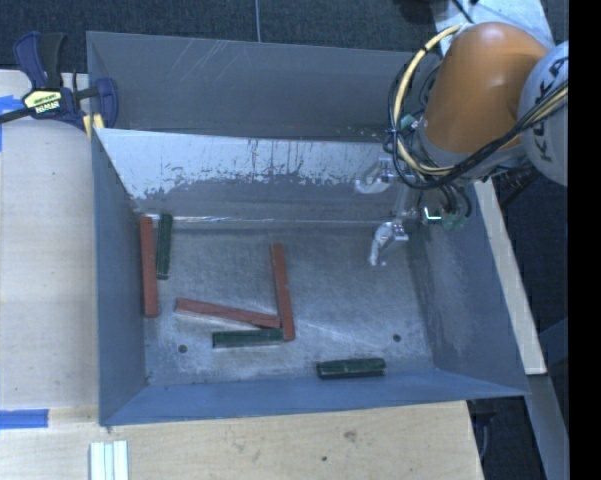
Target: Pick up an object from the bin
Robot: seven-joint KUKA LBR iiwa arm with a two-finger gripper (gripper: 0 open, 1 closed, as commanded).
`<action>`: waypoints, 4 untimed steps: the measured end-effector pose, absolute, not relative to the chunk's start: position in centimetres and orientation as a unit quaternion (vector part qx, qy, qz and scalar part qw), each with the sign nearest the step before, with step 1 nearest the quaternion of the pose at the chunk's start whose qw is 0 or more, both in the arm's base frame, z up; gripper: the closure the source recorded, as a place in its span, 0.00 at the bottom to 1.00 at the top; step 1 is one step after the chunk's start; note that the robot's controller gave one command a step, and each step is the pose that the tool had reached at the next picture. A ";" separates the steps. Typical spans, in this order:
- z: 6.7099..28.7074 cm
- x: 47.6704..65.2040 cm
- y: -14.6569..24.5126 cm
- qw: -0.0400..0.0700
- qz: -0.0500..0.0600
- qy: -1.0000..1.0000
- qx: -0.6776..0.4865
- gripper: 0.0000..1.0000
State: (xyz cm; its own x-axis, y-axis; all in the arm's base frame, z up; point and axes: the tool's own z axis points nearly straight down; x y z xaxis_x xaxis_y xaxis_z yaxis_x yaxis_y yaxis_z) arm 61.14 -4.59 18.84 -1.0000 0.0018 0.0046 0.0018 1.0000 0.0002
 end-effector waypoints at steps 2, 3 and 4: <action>15.9 62.3 -2.0 -0.004 0.001 -1.000 0.004 0.00; 12.9 62.1 1.7 0.000 -0.001 -1.000 -0.011 0.00; 7.9 63.3 4.5 -0.014 -0.001 -0.998 0.057 1.00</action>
Offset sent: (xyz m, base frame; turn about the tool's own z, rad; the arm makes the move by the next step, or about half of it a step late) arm 0.0139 0.0440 -0.0527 -0.0172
